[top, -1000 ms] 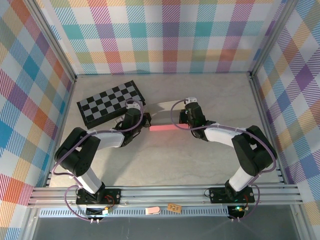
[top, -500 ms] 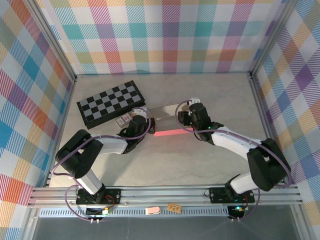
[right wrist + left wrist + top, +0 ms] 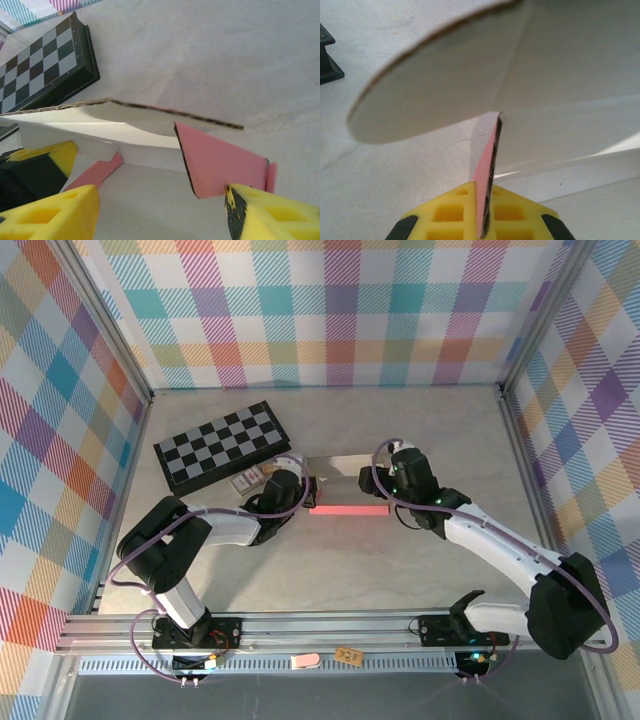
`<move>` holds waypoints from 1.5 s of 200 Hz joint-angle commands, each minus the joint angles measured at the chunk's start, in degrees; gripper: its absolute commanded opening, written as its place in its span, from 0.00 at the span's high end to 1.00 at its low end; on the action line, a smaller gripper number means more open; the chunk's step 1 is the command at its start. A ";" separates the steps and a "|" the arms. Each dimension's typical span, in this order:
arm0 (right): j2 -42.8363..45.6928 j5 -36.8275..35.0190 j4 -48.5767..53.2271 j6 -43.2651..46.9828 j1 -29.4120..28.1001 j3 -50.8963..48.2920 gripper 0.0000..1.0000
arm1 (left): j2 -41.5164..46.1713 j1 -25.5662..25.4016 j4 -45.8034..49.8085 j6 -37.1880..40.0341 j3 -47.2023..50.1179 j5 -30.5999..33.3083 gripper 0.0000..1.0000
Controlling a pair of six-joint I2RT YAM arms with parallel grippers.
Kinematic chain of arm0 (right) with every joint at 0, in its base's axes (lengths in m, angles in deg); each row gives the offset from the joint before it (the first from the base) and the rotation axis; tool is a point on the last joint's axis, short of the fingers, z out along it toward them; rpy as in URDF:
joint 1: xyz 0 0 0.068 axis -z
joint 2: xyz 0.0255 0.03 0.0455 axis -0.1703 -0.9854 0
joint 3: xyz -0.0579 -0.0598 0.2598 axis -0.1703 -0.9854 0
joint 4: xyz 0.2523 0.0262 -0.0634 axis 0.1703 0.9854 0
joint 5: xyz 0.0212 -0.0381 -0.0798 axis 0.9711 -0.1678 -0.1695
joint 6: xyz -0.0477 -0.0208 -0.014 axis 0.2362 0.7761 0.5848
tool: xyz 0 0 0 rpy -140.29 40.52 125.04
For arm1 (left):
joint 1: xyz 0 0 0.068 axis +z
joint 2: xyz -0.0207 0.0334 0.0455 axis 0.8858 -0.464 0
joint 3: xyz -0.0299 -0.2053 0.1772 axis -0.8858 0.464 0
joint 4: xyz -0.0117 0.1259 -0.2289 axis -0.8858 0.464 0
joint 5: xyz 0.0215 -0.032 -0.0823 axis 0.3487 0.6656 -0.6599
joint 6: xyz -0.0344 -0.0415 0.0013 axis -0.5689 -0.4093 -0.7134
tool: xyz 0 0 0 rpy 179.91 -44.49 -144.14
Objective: Fold the paper box
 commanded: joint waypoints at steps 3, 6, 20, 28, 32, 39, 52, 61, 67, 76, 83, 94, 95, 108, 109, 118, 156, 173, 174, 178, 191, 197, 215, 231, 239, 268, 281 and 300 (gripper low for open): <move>3.00 4.55 3.89 -2.23 -0.74 2.90 0.32 | -2.15 -0.94 6.60 1.52 -0.50 -1.63 1.00; 3.20 4.85 3.99 -2.06 -0.74 2.97 0.32 | -2.19 -0.94 6.71 1.60 -0.60 -1.76 1.00; 3.48 6.48 5.57 -1.72 -0.73 4.79 0.31 | -2.21 -0.94 7.42 1.92 -1.03 -1.74 1.00; 3.44 7.58 6.87 -1.91 -0.74 6.02 0.30 | -2.21 -0.94 7.70 2.07 -1.22 -1.74 1.00; 3.37 8.41 7.38 -1.88 -0.74 6.52 0.30 | -2.29 -0.90 7.83 2.11 -1.31 -1.76 1.00; 3.22 9.27 8.41 -2.18 -0.70 7.49 0.30 | -2.39 -0.93 8.19 2.21 -1.64 -1.74 1.00; 3.41 11.05 9.21 -2.95 -0.74 8.38 0.29 | -2.70 -0.93 8.65 2.28 -2.00 -1.69 1.00; 3.54 12.13 9.40 -3.49 -0.74 8.59 0.28 | -2.87 -0.90 8.89 2.28 -2.35 -1.60 1.00; 3.38 12.44 10.41 -3.95 -0.74 9.03 0.28 | -2.85 -0.94 9.04 2.32 -2.60 -1.45 1.00; 2.94 12.91 12.05 -4.27 -0.73 9.66 0.27 | -2.91 -0.94 9.49 2.33 -3.00 -1.16 1.00; 2.54 13.26 13.45 -4.50 -0.74 10.04 0.28 | -2.93 -1.03 9.93 2.39 -3.31 -0.94 1.00; 2.21 13.60 14.65 -4.52 -0.72 9.96 0.27 | -3.09 -1.02 10.67 2.33 -3.94 -0.61 1.00; 2.21 13.62 14.77 -4.51 -0.77 9.92 0.27 | -3.09 -1.07 10.73 2.33 -3.95 -0.58 1.00; 2.21 12.97 16.12 -4.82 -0.83 9.17 0.27 | -3.44 -1.27 11.79 2.44 -4.93 -0.09 1.00; 2.26 12.91 16.21 -4.84 -0.83 9.08 0.27 | -3.44 -1.28 11.90 2.47 -4.97 -0.06 1.00; 2.41 12.53 17.02 -4.76 -0.82 8.46 0.26 | -3.63 -1.53 12.38 2.59 -5.41 0.39 1.00; 6.13 11.97 18.25 -3.28 -1.11 8.02 0.22 | -4.58 -2.64 14.25 3.34 -6.92 2.05 1.00; 6.44 11.18 21.14 -3.40 -1.12 10.71 0.22 | -4.67 -3.19 15.55 4.14 -7.82 3.29 1.00; 6.43 11.10 21.31 -3.47 -1.19 10.91 0.22 | -4.67 -3.25 15.72 4.16 -7.86 3.43 1.00; 6.43 10.74 22.01 -3.93 -1.14 11.55 0.22 | -4.65 -3.35 16.22 4.33 -8.15 3.88 1.00; 6.61 9.05 23.64 -6.13 -1.16 14.17 0.22 | -4.69 -3.87 17.50 4.96 -8.93 4.89 1.00; 6.54 7.29 24.61 -8.21 -1.15 15.48 0.22 | -4.80 -4.08 18.16 5.13 -9.27 5.50 1.00; 4.60 -1.29 32.74 -20.53 -1.09 21.35 0.21 | -4.84 -4.96 19.49 5.54 -9.90 7.39 1.00; 1.14 -4.19 38.21 -32.95 -1.03 26.42 0.26 | -5.18 -5.91 20.29 5.88 -10.30 9.27 1.00; -0.86 -4.28 39.96 -38.29 -0.99 28.92 0.28 | -5.31 -6.46 20.91 5.89 -10.53 10.73 1.00; -7.30 -0.40 39.38 -54.42 -1.09 33.74 0.28 | -6.51 -8.52 21.45 5.17 -11.06 14.50 1.00; -9.15 -0.16 37.50 -57.71 -1.08 33.68 0.28 | -7.19 -9.42 21.46 5.02 -11.45 15.79 1.00; -10.80 -0.54 35.69 -60.44 -0.51 32.52 0.29 | -7.95 -10.40 21.71 4.83 -11.78 17.48 1.00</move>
